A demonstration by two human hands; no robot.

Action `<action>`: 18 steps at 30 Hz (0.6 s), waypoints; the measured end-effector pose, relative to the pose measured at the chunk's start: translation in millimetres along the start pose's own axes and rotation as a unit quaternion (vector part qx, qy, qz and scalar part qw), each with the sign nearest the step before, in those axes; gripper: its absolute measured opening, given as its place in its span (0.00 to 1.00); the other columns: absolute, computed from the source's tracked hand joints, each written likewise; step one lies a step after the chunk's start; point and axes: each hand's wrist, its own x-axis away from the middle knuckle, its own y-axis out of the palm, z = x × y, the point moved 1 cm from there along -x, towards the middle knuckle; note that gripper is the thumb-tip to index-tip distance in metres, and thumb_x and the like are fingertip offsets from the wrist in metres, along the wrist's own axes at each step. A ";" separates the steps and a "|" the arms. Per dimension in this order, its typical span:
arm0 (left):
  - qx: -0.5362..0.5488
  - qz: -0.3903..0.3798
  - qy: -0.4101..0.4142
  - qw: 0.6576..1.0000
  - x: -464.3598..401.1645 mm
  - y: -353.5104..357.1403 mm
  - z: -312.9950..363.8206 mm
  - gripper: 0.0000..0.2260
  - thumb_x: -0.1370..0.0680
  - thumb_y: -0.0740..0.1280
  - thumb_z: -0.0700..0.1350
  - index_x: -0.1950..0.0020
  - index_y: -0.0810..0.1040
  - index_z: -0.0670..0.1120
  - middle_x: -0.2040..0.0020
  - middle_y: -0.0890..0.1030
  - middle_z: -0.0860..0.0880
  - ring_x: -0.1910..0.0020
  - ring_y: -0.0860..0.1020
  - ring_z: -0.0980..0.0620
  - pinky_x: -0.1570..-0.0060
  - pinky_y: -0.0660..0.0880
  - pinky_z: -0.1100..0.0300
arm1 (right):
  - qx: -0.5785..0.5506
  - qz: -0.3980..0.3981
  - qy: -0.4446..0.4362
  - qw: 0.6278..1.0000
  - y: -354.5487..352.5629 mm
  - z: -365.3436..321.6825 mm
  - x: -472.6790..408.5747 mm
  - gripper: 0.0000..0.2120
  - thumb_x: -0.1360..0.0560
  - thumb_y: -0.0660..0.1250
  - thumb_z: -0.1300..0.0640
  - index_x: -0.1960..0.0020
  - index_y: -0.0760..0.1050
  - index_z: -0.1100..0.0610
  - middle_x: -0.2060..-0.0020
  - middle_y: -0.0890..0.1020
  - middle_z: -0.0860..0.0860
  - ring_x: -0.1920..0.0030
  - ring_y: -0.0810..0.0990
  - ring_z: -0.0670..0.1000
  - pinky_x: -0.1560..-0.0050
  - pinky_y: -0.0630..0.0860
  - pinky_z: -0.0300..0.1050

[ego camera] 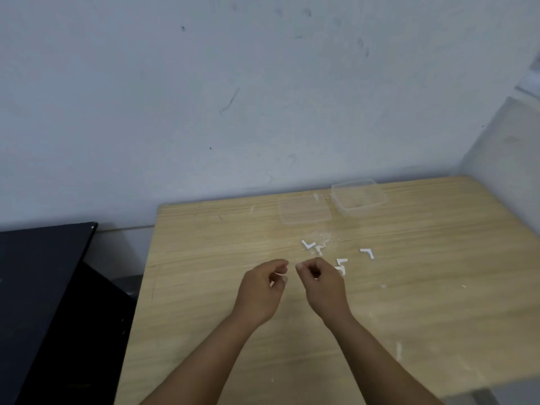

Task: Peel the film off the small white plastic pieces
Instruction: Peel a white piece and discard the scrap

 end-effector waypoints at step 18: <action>0.107 -0.013 0.037 0.994 14.8 -28.6 56.1 0.11 0.23 0.69 0.40 0.44 0.82 0.54 0.54 0.86 0.54 0.51 0.83 0.56 0.45 0.79 0.52 | -0.135 -0.047 -0.047 0.989 -14.4 -60.9 19.1 0.09 0.24 0.70 0.50 0.60 0.81 0.53 0.65 0.84 0.47 0.59 0.82 0.46 0.54 0.78 0.46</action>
